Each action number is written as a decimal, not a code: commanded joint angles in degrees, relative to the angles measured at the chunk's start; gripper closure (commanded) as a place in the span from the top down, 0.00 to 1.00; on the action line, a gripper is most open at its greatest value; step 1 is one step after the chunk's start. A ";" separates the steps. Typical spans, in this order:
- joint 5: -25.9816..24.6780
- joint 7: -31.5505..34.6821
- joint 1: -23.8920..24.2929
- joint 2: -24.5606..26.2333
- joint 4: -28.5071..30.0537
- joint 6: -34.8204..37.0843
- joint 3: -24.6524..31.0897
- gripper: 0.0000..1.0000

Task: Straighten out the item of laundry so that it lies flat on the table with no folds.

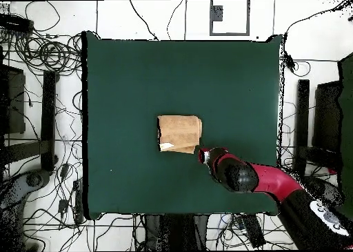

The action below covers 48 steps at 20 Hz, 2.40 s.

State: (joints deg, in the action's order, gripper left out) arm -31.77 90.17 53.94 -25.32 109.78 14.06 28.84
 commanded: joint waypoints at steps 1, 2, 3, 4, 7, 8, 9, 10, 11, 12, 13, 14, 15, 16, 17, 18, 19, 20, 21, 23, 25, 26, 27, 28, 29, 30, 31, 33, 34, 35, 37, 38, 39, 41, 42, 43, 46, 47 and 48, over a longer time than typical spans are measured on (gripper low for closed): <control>-0.15 1.01 -0.29 2.40 2.75 -0.61 9.01 1.00; -0.29 1.12 -0.27 2.36 2.77 -0.74 9.05 1.00; -0.42 1.23 -0.25 2.33 2.78 -0.86 9.09 1.00; -0.56 1.35 -0.23 2.30 2.80 -0.99 9.13 1.00; -0.67 1.37 -0.46 2.25 2.14 -0.75 9.42 1.00; -0.85 1.39 -0.47 2.33 2.06 -0.93 9.33 1.00; -1.03 1.42 -0.49 2.40 1.99 -1.12 9.24 1.00; -1.20 1.45 -0.50 2.47 1.91 -1.30 9.15 1.00; -1.38 1.48 -0.52 2.54 1.83 -1.48 9.06 1.00; -1.60 1.46 -0.44 2.63 1.81 -1.78 9.04 1.00; -1.72 1.54 -0.43 2.63 1.83 -2.06 9.04 1.00; -1.83 1.63 -0.41 2.64 1.86 -2.35 9.03 1.00; -1.95 1.71 -0.40 2.64 1.88 -2.63 9.03 1.00; -2.02 1.77 -0.44 2.67 1.81 -2.81 8.99 1.00; -2.09 1.83 -0.48 2.69 1.74 -2.98 8.96 1.00; -2.15 1.89 -0.52 2.71 1.67 -3.15 8.93 1.00; -2.22 1.95 -0.57 2.74 1.60 -3.33 8.89 1.00; -2.50 2.08 -0.45 3.04 1.68 -4.16 9.07 1.00; -2.47 1.98 -0.31 3.27 1.65 -4.18 9.27 1.00; -2.40 1.77 -0.04 3.74 1.60 -4.22 9.67 1.00; -2.47 1.68 0.09 4.03 1.63 -4.37 9.81 1.00; -2.50 1.63 0.15 4.18 1.64 -4.45 9.88 1.00; -2.53 1.59 0.21 4.33 1.66 -4.53 9.95 1.00; -2.58 1.66 0.13 4.20 1.67 -4.69 9.90 1.00; -2.61 1.67 0.08 4.12 1.66 -4.72 9.85 1.00; -2.64 1.69 0.03 4.04 1.65 -4.75 9.80 1.00; -2.67 1.70 -0.02 3.96 1.65 -4.78 9.76 1.00; -2.60 1.52 0.01 4.20 1.41 -4.64 9.89 1.00; -2.53 1.40 0.07 4.33 1.34 -4.46 9.96 1.00; -2.46 1.27 0.13 4.46 1.28 -4.28 10.02 1.00; -2.15 1.00 -0.15 4.82 0.78 -3.25 9.70 1.00; -1.98 0.91 -0.44 4.84 0.53 -2.63 9.39 1.00; -1.81 0.82 -0.74 4.86 0.27 -2.01 9.07 1.00; -2.04 0.86 -1.12 5.01 -0.08 -2.15 8.63 1.00; -2.16 0.87 -1.32 5.08 -0.26 -2.21 8.41 1.00; -2.28 0.89 -1.51 5.16 -0.44 -2.28 8.19 1.00; -2.31 1.03 -1.69 4.76 -0.47 -2.41 8.04 1.00; -2.32 1.10 -1.77 4.60 -0.46 -2.47 7.99 1.00; -2.60 1.11 -2.07 4.15 -0.42 -2.49 7.51 1.00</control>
State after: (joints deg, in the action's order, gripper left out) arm -31.81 90.17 55.57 -21.46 111.70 11.71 33.36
